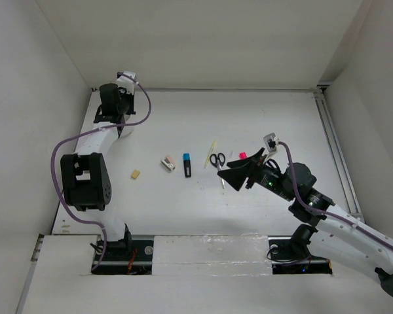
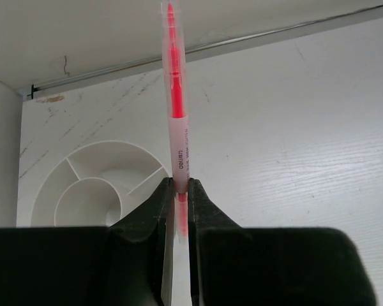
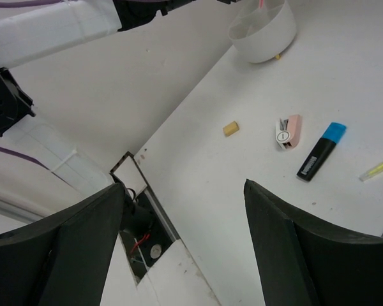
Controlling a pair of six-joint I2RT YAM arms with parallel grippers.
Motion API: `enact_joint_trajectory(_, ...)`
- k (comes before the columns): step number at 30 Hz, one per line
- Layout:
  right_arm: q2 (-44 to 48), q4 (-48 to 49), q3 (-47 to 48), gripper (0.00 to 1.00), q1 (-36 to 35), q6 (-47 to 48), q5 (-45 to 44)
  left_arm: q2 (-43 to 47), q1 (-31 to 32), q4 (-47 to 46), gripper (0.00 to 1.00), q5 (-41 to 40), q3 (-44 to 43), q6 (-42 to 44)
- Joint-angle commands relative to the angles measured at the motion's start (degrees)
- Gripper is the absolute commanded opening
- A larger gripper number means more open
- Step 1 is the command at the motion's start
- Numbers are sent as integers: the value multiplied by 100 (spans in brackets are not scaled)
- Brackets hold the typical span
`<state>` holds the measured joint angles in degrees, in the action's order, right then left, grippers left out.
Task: Sort the stationery into containers
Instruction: Place the pen in the storage box.
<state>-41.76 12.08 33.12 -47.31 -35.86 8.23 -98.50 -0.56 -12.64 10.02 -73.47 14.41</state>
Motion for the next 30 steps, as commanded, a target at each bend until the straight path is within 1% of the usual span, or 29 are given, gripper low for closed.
enact_joint_trajectory(1,45,190,-34,81,20,79,118,-99,-225,-291,0,325,52,167)
enact_joint_trajectory(5,106,190,-34,81,20,79,118,-170,-226,-169,0,176,0,228)
enact_joint_trajectory(10,106,190,-34,81,20,79,118,-293,-340,-115,0,228,-176,228)
enact_joint_trajectory(25,1,243,-34,81,20,79,223,-345,-393,-326,0,0,175,281)
enact_joint_trajectory(27,53,243,-34,81,20,79,223,-345,-393,-475,0,0,298,229)
enact_joint_trajectory(30,54,243,-34,81,20,79,223,-293,-568,-581,0,166,421,115)
